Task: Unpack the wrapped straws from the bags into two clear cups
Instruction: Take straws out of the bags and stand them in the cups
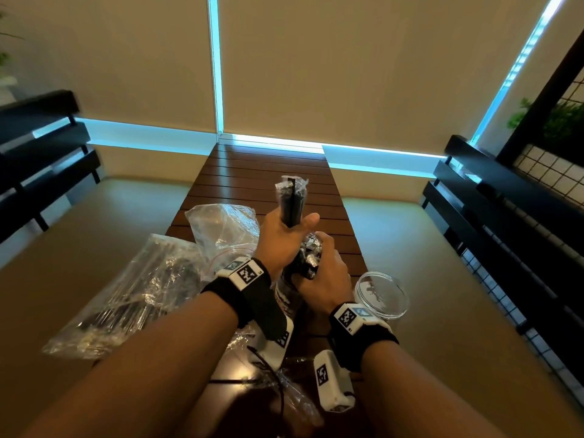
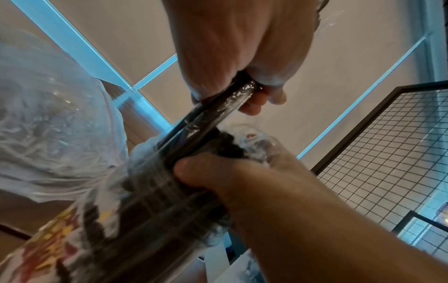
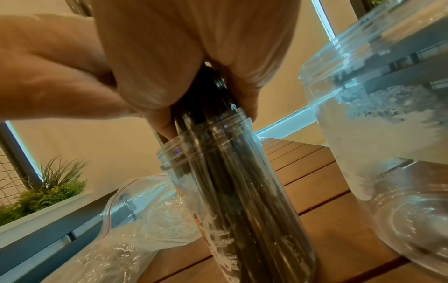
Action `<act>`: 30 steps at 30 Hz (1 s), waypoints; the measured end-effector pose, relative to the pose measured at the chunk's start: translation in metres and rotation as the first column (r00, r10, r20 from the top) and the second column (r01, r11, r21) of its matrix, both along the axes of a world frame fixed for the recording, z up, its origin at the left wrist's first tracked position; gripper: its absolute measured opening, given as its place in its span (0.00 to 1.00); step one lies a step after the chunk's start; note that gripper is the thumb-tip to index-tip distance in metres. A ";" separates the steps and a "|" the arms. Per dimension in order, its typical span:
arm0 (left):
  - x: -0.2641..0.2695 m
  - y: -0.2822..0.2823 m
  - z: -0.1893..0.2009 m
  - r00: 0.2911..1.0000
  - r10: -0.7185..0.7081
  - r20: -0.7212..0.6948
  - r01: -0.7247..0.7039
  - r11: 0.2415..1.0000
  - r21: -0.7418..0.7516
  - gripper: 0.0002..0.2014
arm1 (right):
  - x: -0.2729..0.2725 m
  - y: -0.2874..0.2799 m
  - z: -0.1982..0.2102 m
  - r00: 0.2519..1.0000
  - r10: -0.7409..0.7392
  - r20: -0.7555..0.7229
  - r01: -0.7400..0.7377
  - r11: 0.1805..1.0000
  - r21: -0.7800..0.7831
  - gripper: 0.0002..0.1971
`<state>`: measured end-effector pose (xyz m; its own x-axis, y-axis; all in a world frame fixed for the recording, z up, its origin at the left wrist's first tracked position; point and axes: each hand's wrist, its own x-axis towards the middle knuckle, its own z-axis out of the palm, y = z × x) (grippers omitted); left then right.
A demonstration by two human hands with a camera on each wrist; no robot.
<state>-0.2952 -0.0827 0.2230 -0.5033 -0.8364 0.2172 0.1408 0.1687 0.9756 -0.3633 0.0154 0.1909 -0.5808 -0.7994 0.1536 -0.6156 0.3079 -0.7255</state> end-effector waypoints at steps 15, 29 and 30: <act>0.004 -0.003 -0.036 0.984 -0.085 0.156 0.112 0.979 -0.173 0.08 | -0.002 0.000 -0.001 1.000 0.015 -0.003 -0.015 1.000 0.015 0.40; 0.003 -0.015 0.047 0.815 0.200 0.545 0.378 0.529 -0.760 0.18 | -0.005 -0.003 -0.007 0.999 0.022 -0.034 -0.021 0.999 0.028 0.40; 0.005 -0.016 0.043 0.816 0.209 0.538 0.370 0.526 -0.766 0.21 | -0.006 -0.004 -0.008 0.999 0.025 -0.038 -0.024 0.999 0.023 0.40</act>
